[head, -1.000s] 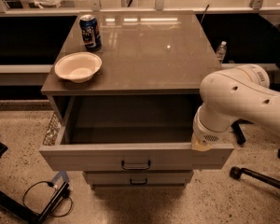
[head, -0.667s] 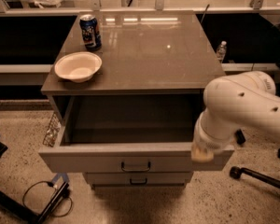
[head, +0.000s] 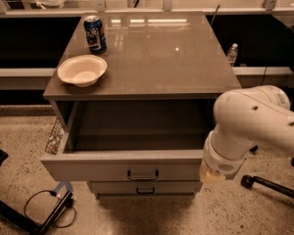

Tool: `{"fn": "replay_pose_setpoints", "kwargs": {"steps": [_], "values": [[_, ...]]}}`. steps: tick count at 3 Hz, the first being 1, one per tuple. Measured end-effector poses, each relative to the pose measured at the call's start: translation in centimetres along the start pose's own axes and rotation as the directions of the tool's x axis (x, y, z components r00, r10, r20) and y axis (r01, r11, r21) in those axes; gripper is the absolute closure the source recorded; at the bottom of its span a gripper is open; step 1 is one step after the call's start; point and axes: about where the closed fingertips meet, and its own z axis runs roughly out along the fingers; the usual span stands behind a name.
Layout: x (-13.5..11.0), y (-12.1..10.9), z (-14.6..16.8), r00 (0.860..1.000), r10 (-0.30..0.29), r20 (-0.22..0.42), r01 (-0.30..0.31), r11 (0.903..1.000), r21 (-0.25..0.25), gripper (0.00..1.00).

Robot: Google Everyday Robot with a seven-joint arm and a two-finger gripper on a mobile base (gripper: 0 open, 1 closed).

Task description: Open top drawer

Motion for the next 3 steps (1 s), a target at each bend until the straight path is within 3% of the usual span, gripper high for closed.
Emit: {"fn": "replay_pose_setpoints", "kwargs": {"steps": [1, 2, 3], "values": [[0.2, 3.9, 0.2, 0.998, -0.063, 0.015, 0.064, 0.995, -0.077, 1.0], [0.9, 5.0, -2.0, 0.994, -0.109, -0.019, 0.107, 0.9918, -0.069, 1.0], [2.0, 0.7, -4.8, 0.984, -0.172, -0.048, 0.175, 0.9835, 0.047, 1.0]]}}
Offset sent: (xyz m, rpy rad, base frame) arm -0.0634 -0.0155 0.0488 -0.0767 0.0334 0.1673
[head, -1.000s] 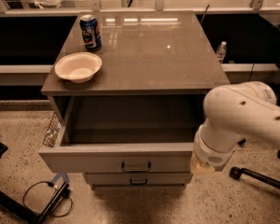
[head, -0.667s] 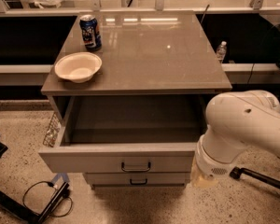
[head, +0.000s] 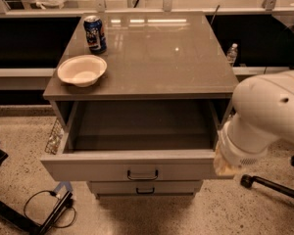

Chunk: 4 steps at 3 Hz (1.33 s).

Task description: Open top drawer

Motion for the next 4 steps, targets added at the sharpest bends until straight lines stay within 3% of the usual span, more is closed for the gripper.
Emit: {"fn": "replay_pose_setpoints", "kwargs": {"steps": [1, 2, 3, 4], "values": [[0.9, -4.5, -0.7, 0.999, -0.048, 0.014, 0.047, 0.995, 0.088, 1.0], [0.8, -9.0, 0.7, 0.993, -0.091, 0.078, 0.079, 0.9852, 0.152, 1.0], [-0.2, -12.1, 4.1, 0.979, -0.126, 0.163, 0.097, 0.98, 0.174, 1.0], [-1.4, -14.0, 8.0, 0.964, -0.142, 0.225, 0.107, 0.9808, 0.164, 1.0]]}}
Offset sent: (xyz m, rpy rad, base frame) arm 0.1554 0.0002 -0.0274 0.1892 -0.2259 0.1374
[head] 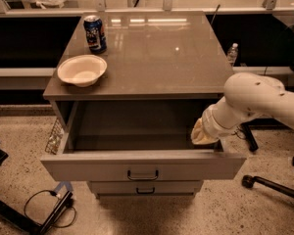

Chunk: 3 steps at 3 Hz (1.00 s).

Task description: Open top drawer

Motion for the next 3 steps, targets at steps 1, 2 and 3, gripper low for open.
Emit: {"fn": "replay_pose_setpoints", "kwargs": {"steps": [1, 2, 3], "values": [[-0.3, -0.4, 3.7, 1.0, -0.003, 0.03, 0.004, 0.9995, -0.031, 1.0], [-0.4, 0.6, 5.4, 1.0, -0.004, 0.027, 0.006, 0.9974, -0.071, 1.0], [-0.4, 3.1, 5.1, 1.0, 0.017, -0.004, -0.017, 0.9947, -0.101, 1.0]]}}
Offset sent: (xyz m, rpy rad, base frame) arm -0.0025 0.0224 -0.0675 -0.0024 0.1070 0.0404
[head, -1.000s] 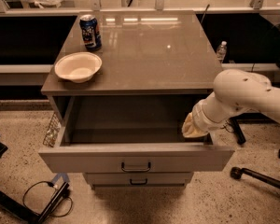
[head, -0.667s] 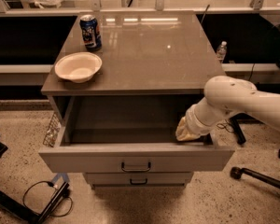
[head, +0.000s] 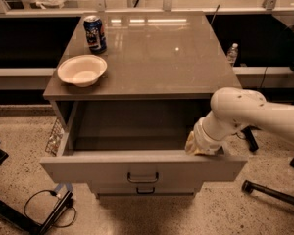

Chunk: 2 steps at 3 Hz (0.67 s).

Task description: Open top drawer

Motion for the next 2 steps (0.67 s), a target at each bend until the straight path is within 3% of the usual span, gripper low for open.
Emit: {"fn": "replay_pose_setpoints", "kwargs": {"steps": [1, 2], "values": [[0.0, 0.5, -0.1, 1.0, 0.003, -0.006, -0.003, 1.0, -0.004, 1.0], [-0.4, 2.7, -0.9, 0.999, 0.023, -0.033, -0.024, 0.9995, -0.02, 1.0]]}}
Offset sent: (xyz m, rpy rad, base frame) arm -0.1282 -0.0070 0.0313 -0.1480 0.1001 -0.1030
